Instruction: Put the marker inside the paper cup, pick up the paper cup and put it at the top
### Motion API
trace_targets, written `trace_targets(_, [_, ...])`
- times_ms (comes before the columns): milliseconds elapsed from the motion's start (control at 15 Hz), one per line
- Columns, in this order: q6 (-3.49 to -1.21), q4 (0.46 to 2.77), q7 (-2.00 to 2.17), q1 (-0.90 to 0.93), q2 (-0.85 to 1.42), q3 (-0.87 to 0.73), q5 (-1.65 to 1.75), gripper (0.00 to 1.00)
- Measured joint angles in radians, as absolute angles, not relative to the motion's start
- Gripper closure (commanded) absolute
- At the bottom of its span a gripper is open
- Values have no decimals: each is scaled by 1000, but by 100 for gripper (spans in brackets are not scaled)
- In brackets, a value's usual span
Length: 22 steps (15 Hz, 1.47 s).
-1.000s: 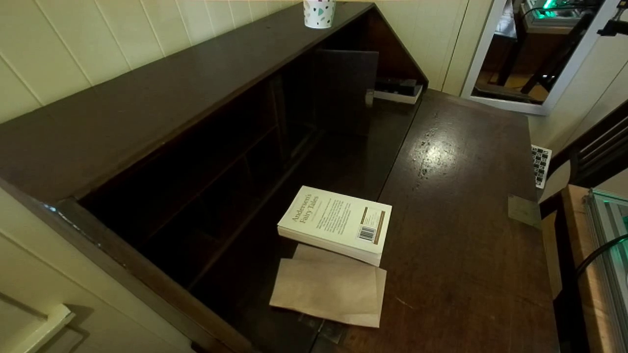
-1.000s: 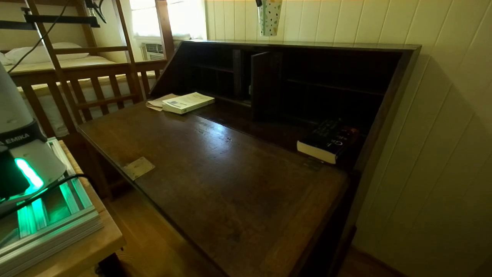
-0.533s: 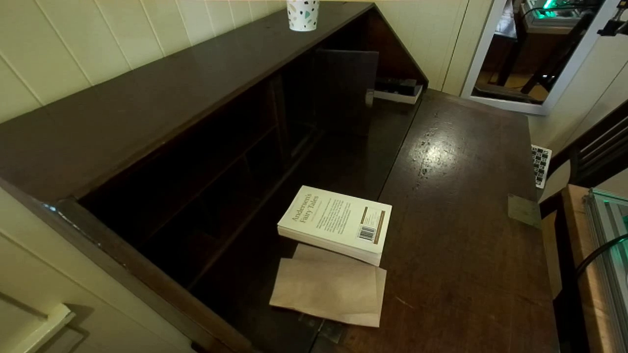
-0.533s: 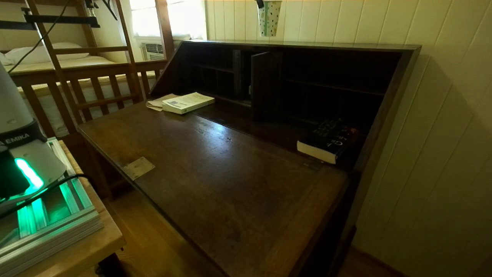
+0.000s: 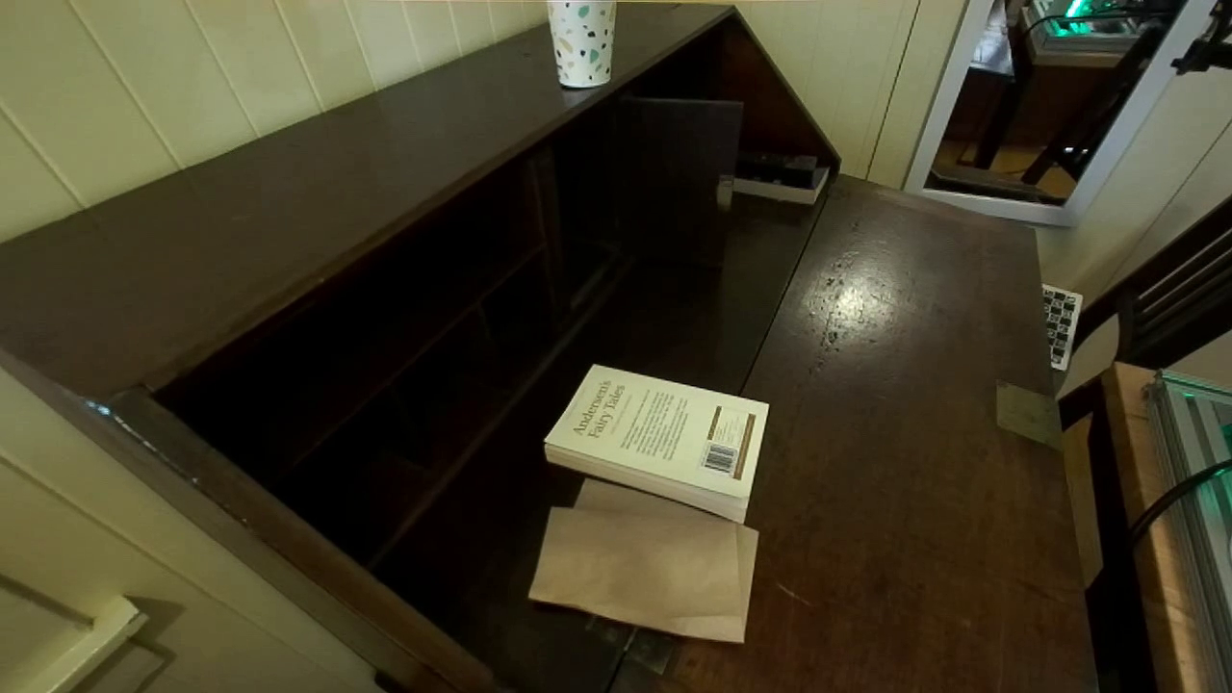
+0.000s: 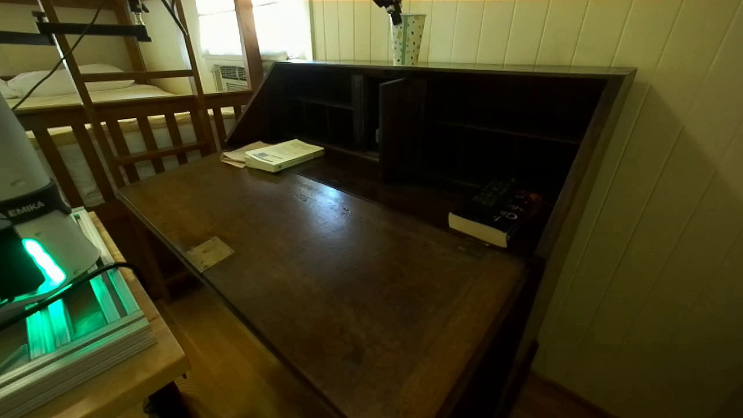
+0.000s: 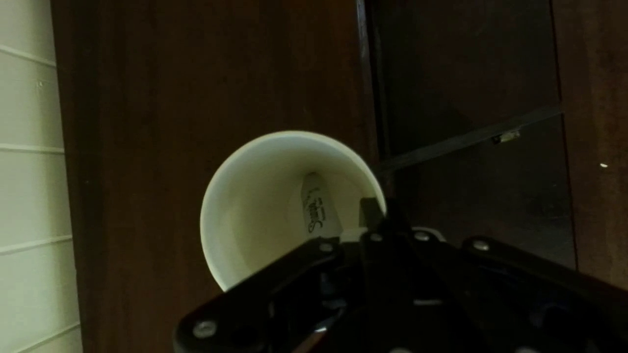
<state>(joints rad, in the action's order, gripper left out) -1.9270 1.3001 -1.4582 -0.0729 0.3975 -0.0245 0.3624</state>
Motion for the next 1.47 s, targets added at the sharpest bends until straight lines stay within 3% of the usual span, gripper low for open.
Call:
trace_targets(133, [-1932,1294,-1466,-72,403,-25,362,64])
trace_targets(733, [-1943,1250,-1468,-63,417,-25,363,2])
trace_targets(1467, [-1902,1189,-1295,-56,415,-35,374,0])
